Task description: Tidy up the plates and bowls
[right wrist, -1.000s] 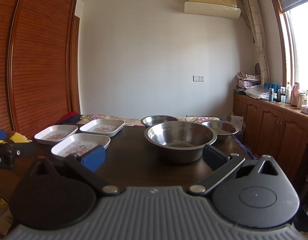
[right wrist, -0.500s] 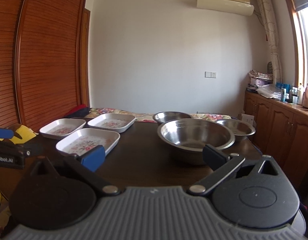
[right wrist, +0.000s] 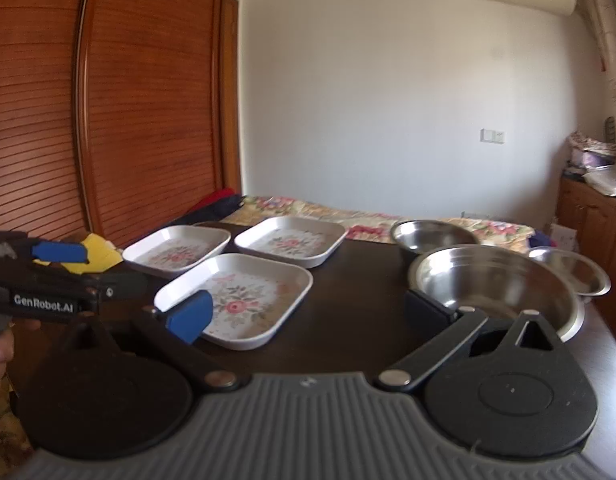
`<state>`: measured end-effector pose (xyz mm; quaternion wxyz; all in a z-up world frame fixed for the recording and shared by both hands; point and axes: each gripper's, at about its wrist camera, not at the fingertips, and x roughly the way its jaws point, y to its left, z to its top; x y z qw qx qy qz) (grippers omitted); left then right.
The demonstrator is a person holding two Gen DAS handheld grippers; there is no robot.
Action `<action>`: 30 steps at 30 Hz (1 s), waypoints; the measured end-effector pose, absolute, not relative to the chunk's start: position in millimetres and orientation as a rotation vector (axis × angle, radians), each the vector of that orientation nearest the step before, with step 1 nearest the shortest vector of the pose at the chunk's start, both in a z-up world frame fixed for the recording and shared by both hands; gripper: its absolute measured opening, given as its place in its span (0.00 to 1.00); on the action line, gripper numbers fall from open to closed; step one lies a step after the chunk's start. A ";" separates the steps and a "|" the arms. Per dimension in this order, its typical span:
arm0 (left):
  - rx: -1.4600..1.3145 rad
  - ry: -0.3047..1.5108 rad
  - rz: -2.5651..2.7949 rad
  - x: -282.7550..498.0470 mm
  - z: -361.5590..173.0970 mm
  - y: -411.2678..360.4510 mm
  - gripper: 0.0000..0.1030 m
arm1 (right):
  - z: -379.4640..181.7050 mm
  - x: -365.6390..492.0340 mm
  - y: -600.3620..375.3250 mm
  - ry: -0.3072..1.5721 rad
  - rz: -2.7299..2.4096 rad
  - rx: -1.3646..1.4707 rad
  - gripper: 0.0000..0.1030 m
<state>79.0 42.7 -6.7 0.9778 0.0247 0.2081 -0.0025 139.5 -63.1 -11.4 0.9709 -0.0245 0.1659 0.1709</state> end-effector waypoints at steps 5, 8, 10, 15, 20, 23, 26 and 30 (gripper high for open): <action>0.040 0.440 -0.012 101.2 -8.7 56.4 0.88 | -16.4 165.9 -53.6 0.385 0.384 -0.062 0.87; 0.038 0.459 -0.023 113.9 -11.8 62.9 0.76 | -19.7 178.8 -45.7 0.410 0.410 -0.069 0.86; 0.042 0.464 -0.025 121.1 -14.4 66.4 0.73 | -21.7 185.6 -40.1 0.425 0.421 -0.084 0.84; 0.026 0.497 -0.038 140.7 -22.0 75.4 0.63 | -27.6 202.7 -30.9 0.465 0.439 -0.110 0.80; 0.013 0.534 -0.062 155.3 -29.6 78.8 0.50 | -34.0 219.0 -24.7 0.505 0.451 -0.124 0.70; 0.004 0.546 -0.077 159.5 -34.1 80.1 0.36 | -36.9 225.6 -23.9 0.531 0.459 -0.120 0.62; 0.002 0.555 -0.097 162.4 -37.1 80.2 0.30 | -38.9 229.9 -24.2 0.550 0.463 -0.113 0.54; -0.012 0.574 -0.108 167.3 -39.5 81.4 0.26 | -41.3 234.9 -24.2 0.570 0.464 -0.103 0.40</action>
